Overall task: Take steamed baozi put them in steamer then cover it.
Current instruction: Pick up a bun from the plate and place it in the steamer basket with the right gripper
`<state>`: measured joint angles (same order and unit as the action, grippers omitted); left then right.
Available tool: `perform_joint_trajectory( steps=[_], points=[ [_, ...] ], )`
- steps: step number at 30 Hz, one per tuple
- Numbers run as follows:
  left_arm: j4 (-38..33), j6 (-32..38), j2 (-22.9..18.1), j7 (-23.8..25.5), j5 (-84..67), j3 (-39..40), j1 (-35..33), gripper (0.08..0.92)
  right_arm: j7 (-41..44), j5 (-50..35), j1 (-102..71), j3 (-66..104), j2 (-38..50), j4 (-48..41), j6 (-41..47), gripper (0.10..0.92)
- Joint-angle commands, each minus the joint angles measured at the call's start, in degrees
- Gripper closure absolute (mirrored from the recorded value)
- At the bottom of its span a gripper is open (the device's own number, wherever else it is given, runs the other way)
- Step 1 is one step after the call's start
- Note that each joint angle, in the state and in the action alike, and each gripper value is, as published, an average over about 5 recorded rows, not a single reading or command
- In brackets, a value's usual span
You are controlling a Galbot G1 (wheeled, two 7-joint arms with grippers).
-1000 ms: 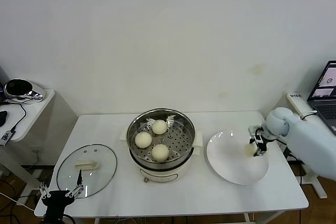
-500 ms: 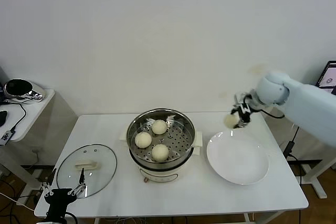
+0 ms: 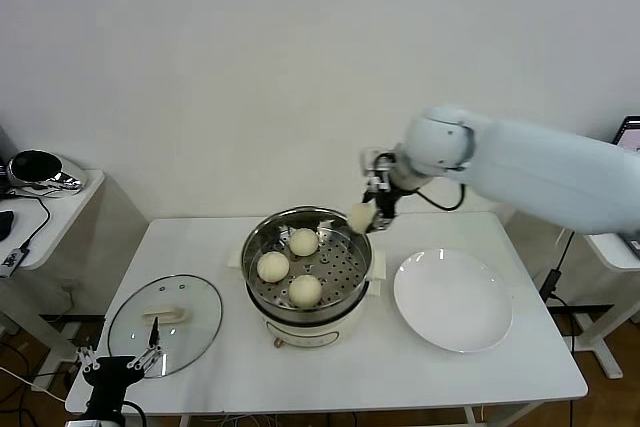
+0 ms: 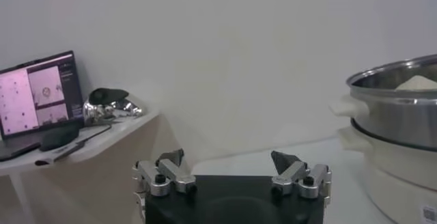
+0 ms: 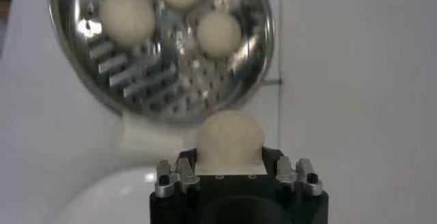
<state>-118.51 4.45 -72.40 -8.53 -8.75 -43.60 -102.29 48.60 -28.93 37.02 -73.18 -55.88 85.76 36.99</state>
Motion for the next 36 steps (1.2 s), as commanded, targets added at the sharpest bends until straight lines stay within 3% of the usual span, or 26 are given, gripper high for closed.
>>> perform_joint_trajectory(
  steps=[1, 28, 36],
  points=[
    [0.0, -0.1, 0.1, 0.0, -0.2, -0.5, -0.2, 0.177, -4.5, -6.1, -3.1, -3.4, -11.1, -3.6, 4.7, 0.423],
    [-0.1, -0.1, -0.6, 0.0, -0.2, -0.6, 0.0, 0.177, -3.6, 1.5, -10.8, -1.6, -9.5, -7.0, 4.6, 0.415],
    [-0.1, -0.1, -0.6, 0.0, -0.2, -0.8, -0.1, 0.177, -4.2, 2.0, -8.2, 2.8, -4.8, -3.3, 4.4, 0.236]
  ],
)
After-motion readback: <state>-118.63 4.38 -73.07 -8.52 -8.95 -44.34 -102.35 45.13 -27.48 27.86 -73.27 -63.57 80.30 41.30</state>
